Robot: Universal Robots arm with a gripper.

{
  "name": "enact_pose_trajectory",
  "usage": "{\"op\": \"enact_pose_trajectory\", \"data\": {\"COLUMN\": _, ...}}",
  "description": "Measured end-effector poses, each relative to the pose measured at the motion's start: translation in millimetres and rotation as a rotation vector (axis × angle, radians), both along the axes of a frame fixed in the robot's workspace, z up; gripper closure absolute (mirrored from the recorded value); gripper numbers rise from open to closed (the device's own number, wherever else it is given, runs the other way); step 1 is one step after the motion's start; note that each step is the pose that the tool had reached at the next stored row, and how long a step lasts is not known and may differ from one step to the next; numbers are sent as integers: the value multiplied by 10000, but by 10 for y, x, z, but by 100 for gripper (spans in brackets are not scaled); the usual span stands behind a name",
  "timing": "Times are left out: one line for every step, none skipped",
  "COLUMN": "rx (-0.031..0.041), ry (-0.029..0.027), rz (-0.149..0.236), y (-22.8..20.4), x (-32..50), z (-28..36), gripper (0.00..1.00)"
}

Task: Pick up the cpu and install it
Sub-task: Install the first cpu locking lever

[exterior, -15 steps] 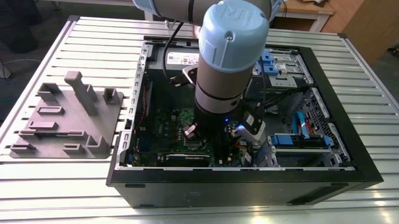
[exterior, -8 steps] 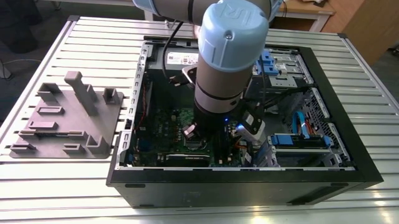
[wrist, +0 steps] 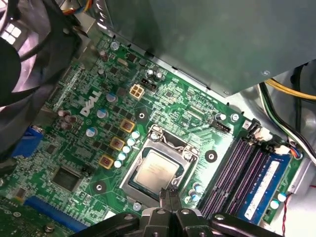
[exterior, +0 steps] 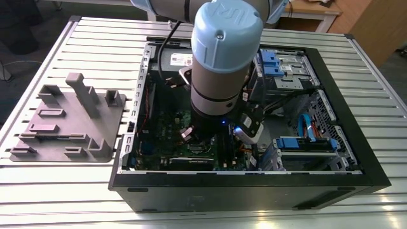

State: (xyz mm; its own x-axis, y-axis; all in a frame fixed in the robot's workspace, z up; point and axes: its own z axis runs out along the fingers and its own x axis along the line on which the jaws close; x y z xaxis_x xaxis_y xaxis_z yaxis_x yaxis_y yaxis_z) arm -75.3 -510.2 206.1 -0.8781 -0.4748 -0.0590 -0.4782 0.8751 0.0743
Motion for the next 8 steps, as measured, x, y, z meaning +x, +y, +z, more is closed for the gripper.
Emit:
{"op": "enact_pose_trajectory", "data": {"rx": -2, "ry": -1, "rz": 1, "y": -1, "x": 0, "z": 10, "gripper": 89}}
{"op": "enact_pose_trajectory", "data": {"rx": -1, "ry": -1, "rz": 1, "y": 0, "x": 0, "z": 29, "gripper": 89}}
{"op": "enact_pose_trajectory", "data": {"rx": -1, "ry": -1, "rz": 1, "y": 0, "x": 0, "z": 53, "gripper": 89}}
{"op": "enact_pose_trajectory", "data": {"rx": -1, "ry": -1, "rz": -1, "y": 0, "x": -1, "z": 79, "gripper": 89}}
{"op": "enact_pose_trajectory", "data": {"rx": -1, "ry": -2, "rz": -1, "y": 0, "x": -1, "z": 108, "gripper": 89}}
{"op": "enact_pose_trajectory", "data": {"rx": -1, "ry": -2, "rz": -1, "y": 0, "x": -1, "z": 142, "gripper": 89}}
{"op": "enact_pose_trajectory", "data": {"rx": -1, "ry": -2, "rz": -1, "y": 0, "x": -1, "z": 163, "gripper": 89}}
{"op": "enact_pose_trajectory", "data": {"rx": 1, "ry": -6, "rz": -1, "y": 1, "x": -2, "z": 166, "gripper": 89}}
